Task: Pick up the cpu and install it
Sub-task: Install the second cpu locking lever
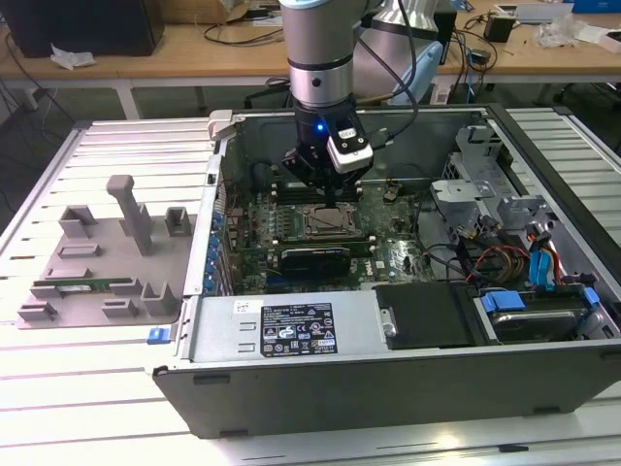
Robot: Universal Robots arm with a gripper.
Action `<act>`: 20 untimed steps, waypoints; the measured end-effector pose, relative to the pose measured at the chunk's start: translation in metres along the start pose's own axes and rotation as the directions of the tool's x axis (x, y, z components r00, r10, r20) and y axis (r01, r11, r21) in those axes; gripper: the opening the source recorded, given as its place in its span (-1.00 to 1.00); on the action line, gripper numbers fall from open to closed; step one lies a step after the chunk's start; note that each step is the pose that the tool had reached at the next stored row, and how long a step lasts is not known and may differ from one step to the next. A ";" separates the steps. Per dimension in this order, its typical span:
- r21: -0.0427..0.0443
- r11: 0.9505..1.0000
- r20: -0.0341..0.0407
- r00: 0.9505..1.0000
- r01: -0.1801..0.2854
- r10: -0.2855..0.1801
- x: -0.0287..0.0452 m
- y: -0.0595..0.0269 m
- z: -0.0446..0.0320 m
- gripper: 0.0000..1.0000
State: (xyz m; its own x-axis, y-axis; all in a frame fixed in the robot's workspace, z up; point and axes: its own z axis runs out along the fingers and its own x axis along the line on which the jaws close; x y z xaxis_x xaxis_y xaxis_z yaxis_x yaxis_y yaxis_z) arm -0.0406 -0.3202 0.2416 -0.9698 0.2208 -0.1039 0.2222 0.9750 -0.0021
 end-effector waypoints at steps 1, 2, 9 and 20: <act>0.000 1.000 0.000 1.000 0.001 -0.001 0.0000 0.0000 0.0000 -0.79; 0.000 1.000 0.000 1.000 0.001 -0.001 0.0000 0.0000 0.0000 -0.79; -0.001 1.000 0.000 1.000 0.008 -0.008 0.0000 0.0000 0.0000 -0.79; -0.001 1.000 0.000 1.000 0.011 -0.011 -0.0014 -0.0062 0.0001 -0.79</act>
State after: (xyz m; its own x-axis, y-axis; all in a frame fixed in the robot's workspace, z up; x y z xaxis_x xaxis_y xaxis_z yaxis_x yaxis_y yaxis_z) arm -0.0406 -0.3265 0.2416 -0.9721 0.2103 -0.1038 0.2116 0.9773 -0.0022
